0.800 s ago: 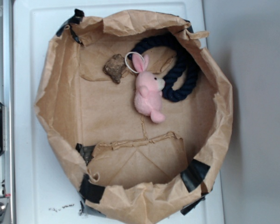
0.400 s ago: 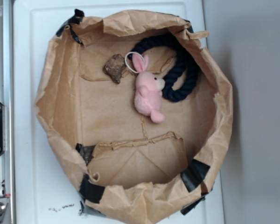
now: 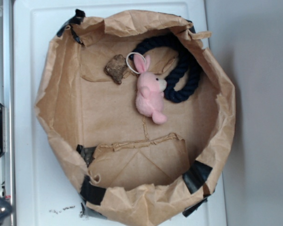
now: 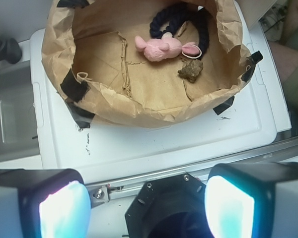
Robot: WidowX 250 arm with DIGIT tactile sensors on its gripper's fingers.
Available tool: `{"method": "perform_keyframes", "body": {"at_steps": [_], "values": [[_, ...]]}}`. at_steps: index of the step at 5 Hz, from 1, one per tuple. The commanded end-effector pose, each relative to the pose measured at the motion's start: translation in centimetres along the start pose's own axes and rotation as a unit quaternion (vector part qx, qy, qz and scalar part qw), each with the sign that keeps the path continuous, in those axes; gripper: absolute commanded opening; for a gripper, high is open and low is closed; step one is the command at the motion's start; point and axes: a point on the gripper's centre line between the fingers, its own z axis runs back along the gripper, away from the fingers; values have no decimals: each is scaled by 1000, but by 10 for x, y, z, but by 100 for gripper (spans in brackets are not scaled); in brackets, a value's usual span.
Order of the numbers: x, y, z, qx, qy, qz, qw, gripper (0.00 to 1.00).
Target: Grab the rock.
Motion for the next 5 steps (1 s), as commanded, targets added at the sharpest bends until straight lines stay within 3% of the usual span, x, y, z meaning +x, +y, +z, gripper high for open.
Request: {"method": "perform_keyframes", "body": {"at_steps": [1, 2, 3, 4, 5], "values": [[30, -10, 1, -15, 10, 1, 1000, 100], [34, -10, -5, -17, 15, -14, 1000, 100], [56, -16, -19, -11, 19, -50, 999, 100], [101, -19, -33, 0, 48, -51, 998, 100], [101, -19, -33, 0, 48, -51, 998, 100]]}}
